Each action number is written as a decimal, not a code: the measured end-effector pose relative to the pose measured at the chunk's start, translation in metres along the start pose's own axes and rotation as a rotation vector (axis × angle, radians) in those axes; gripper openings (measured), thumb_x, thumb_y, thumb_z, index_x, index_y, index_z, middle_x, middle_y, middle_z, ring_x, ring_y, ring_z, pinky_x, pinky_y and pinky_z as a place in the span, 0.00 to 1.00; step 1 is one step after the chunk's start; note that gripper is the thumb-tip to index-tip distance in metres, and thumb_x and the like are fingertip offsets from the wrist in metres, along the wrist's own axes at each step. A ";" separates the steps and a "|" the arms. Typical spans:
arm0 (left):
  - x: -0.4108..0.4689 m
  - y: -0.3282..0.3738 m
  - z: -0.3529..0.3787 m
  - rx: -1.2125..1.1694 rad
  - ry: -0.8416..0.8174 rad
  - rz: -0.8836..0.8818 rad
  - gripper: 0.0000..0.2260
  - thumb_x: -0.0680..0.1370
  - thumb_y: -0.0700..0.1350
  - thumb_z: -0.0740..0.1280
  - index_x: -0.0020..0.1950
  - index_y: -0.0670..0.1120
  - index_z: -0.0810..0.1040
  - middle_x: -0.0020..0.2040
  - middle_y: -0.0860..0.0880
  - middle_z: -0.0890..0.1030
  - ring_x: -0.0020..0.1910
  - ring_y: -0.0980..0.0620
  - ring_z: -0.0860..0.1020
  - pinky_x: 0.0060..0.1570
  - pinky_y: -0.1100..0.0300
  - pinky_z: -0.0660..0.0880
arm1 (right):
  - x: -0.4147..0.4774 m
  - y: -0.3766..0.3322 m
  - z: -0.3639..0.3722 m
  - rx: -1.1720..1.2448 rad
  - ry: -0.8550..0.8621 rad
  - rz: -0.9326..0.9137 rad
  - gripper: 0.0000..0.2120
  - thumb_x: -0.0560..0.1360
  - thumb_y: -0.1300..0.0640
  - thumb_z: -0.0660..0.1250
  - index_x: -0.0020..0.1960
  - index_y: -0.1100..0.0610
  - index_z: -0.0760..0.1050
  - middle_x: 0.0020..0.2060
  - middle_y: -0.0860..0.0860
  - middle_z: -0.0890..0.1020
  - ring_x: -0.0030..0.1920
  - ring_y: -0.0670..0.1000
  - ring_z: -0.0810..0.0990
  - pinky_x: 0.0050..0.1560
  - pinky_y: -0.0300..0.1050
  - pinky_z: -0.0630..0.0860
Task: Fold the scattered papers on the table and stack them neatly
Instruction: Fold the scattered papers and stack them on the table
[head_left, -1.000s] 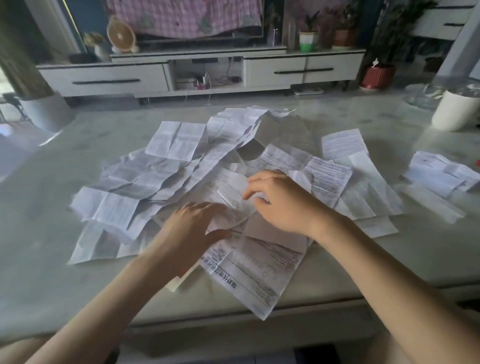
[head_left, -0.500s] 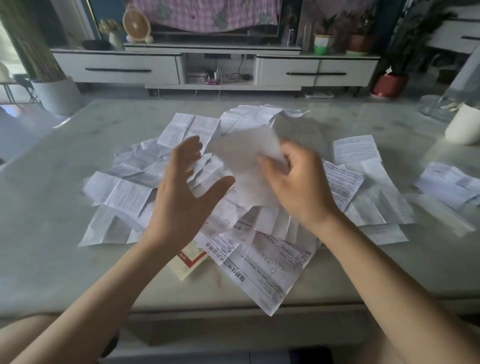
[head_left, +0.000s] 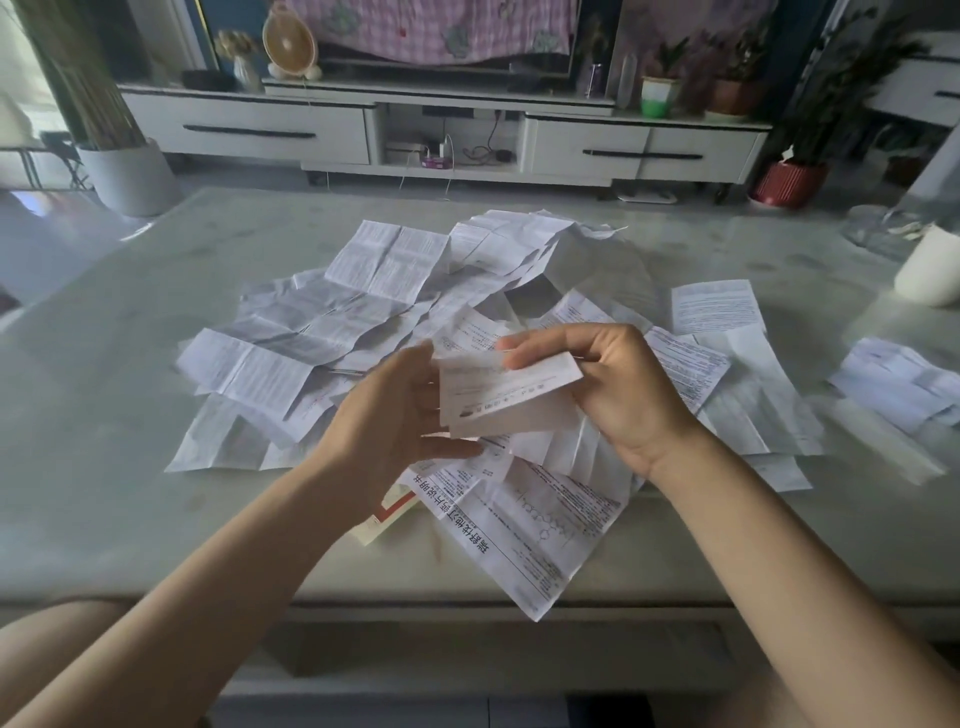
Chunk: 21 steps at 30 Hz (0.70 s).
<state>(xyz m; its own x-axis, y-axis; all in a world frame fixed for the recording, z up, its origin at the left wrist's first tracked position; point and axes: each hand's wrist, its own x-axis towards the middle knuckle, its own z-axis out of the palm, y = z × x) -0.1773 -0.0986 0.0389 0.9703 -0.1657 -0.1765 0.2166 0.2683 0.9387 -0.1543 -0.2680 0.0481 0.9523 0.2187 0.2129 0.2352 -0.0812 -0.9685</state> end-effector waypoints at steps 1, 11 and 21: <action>0.001 -0.001 -0.001 0.010 -0.036 -0.006 0.19 0.79 0.54 0.56 0.50 0.41 0.79 0.40 0.44 0.84 0.35 0.50 0.82 0.29 0.58 0.78 | 0.000 0.001 0.000 -0.032 -0.008 -0.015 0.22 0.69 0.79 0.61 0.34 0.54 0.83 0.43 0.46 0.84 0.50 0.43 0.82 0.56 0.39 0.77; 0.006 -0.014 -0.004 0.221 0.155 0.216 0.07 0.76 0.41 0.66 0.40 0.42 0.80 0.32 0.49 0.82 0.32 0.52 0.81 0.31 0.58 0.79 | -0.001 -0.002 -0.008 0.033 -0.089 0.242 0.12 0.77 0.52 0.62 0.56 0.56 0.76 0.51 0.58 0.82 0.47 0.54 0.81 0.48 0.49 0.76; 0.008 -0.016 -0.006 0.341 0.202 0.245 0.05 0.74 0.44 0.69 0.41 0.43 0.82 0.36 0.46 0.82 0.34 0.49 0.81 0.41 0.52 0.80 | -0.001 0.003 -0.004 -0.038 -0.061 0.230 0.09 0.66 0.66 0.73 0.45 0.60 0.77 0.37 0.53 0.82 0.35 0.45 0.82 0.36 0.34 0.77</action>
<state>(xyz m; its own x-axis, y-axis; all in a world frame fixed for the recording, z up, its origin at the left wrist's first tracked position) -0.1719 -0.0984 0.0205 0.9973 0.0609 0.0403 -0.0369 -0.0564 0.9977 -0.1540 -0.2728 0.0451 0.9685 0.2480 -0.0222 0.0215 -0.1722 -0.9848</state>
